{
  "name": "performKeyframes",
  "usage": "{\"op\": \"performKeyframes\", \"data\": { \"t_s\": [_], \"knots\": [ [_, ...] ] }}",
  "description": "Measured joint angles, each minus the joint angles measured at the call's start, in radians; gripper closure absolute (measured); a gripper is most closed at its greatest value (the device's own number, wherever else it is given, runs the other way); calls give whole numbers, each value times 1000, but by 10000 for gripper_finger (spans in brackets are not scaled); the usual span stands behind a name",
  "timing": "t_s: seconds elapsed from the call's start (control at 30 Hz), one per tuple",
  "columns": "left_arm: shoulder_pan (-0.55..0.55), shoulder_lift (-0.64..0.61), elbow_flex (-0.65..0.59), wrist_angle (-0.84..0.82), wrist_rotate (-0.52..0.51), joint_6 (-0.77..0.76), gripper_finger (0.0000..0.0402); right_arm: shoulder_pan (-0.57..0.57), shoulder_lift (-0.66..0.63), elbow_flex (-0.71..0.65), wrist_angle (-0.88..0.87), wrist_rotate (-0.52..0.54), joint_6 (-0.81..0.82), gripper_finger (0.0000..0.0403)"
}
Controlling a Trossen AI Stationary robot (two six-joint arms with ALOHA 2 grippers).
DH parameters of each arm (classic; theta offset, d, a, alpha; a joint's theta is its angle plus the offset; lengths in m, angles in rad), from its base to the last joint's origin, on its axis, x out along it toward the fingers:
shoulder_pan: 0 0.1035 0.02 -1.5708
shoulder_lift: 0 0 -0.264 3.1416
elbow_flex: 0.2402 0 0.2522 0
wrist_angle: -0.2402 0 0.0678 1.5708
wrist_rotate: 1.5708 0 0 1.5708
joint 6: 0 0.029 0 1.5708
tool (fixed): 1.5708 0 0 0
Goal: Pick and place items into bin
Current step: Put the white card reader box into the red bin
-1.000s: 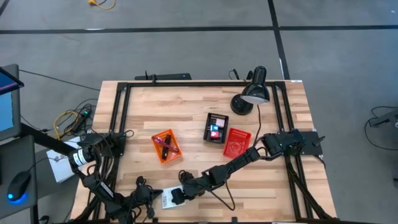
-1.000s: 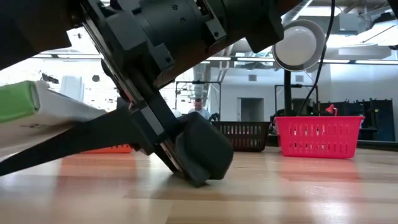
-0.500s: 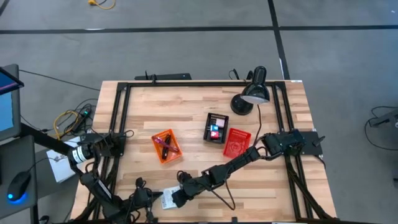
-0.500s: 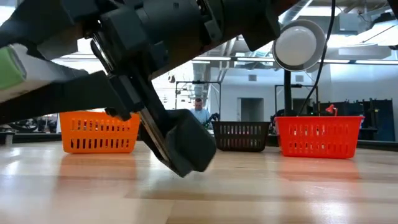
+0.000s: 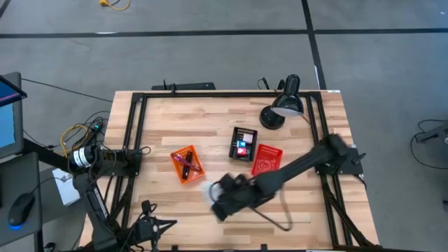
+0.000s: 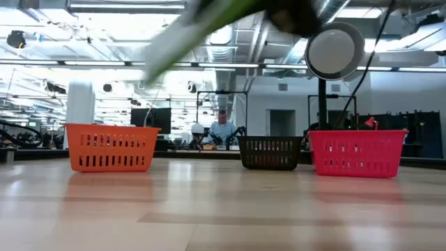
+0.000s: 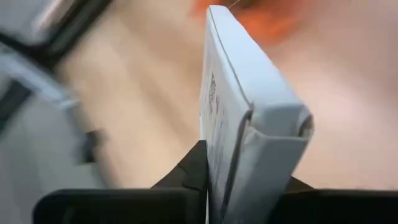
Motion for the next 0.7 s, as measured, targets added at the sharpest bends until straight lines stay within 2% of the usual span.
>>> {"op": "performKeyframes", "data": {
  "t_s": [0.13,0.2,0.27,0.4,0.5,0.7],
  "knots": [
    [9,0,2,3,0,7,401,58,-135,2,-347,265,83,364],
    [14,0,2,3,-1,5,401,85,-167,2,-525,350,145,362],
    [19,0,2,3,-1,4,401,105,-177,2,-689,390,207,354],
    [28,0,2,3,2,5,401,113,-138,0,-945,317,326,351],
    [36,0,2,3,4,4,401,95,-100,-18,-924,241,271,358],
    [43,0,2,8,17,4,401,20,-41,-21,-935,195,175,361]
  ]
}}
